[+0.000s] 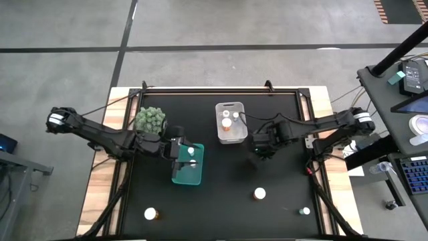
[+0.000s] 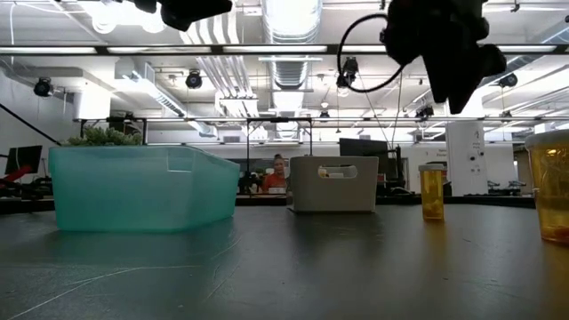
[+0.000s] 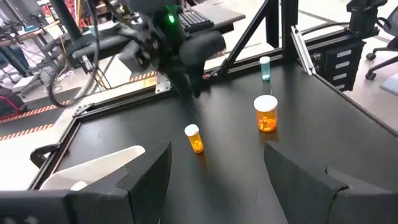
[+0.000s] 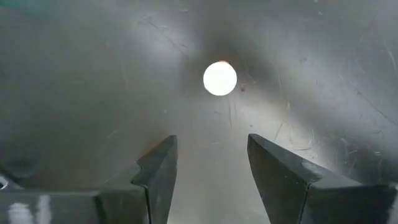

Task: Pick and place medicine bottles into bin by pill shape (circle, oval)
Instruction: Put the top right orange pill bottle into the green bin

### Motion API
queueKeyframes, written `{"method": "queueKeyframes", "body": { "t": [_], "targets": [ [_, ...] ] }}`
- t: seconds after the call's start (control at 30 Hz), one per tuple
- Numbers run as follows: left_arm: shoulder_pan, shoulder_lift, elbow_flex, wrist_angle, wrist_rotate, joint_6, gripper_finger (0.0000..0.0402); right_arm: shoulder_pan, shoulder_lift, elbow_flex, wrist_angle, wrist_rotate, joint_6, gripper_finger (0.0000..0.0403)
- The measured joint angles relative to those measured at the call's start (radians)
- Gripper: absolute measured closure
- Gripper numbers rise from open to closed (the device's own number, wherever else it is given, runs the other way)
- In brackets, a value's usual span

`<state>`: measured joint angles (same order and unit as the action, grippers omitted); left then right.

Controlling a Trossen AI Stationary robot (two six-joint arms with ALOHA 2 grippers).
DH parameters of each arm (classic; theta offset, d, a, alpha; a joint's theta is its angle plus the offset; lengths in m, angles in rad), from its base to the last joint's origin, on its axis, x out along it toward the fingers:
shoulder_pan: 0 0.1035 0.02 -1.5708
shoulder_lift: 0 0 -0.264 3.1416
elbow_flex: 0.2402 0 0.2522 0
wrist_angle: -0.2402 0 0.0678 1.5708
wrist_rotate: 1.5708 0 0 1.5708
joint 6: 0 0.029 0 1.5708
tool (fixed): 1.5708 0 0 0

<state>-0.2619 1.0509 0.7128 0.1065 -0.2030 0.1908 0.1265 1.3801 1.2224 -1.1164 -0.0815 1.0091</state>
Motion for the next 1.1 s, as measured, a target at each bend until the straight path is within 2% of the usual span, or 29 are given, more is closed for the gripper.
{"method": "queueKeyframes", "body": {
  "t": [0.17, 0.47, 0.6, 0.73, 1.1],
  "targets": [
    [0.0, -0.018, 0.0, -0.02, -0.001, 0.001, 0.0162, 0.0, 0.082, -0.001, 0.002, 0.004, -0.011, 0.02],
    [0.0, -0.013, 0.0, -0.02, -0.001, 0.019, 0.0162, -0.003, 0.213, -0.001, 0.094, 0.031, -0.068, 0.0141],
    [0.0, -0.013, 0.0, -0.02, -0.003, 0.026, 0.0162, -0.002, 0.274, -0.001, 0.098, 0.032, -0.087, 0.0132],
    [0.0, -0.013, 0.0, -0.02, -0.007, 0.026, 0.0162, -0.002, 0.312, -0.001, 0.107, 0.033, -0.109, 0.0151],
    [0.0, -0.01, -0.004, -0.019, -0.006, 0.025, 0.0162, -0.004, 0.33, -0.001, 0.112, 0.065, -0.123, 0.0263]
  ]
}}
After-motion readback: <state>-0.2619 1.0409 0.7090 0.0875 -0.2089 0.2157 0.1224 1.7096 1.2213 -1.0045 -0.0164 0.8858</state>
